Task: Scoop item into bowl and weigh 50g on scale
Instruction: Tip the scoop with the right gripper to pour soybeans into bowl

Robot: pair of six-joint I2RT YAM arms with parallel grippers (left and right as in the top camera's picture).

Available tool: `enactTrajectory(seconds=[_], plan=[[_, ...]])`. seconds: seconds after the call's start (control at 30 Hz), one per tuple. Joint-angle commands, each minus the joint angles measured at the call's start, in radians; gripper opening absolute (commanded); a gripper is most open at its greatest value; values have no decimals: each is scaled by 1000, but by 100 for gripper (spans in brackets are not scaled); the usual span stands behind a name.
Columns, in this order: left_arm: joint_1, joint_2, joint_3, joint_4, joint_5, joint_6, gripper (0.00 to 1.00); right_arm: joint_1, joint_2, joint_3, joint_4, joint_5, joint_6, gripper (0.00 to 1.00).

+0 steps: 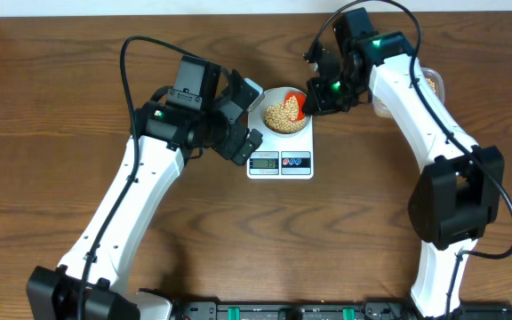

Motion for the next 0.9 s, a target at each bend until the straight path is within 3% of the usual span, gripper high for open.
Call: enactTrajectory(seconds=[0.0,0.87], plan=[[2,11,-8,2,16,-5,93,17,-53,21,0,23,5,1],[2,11,-8,1,16,-5,93,48,-59,21,-1,89,-13,1]])
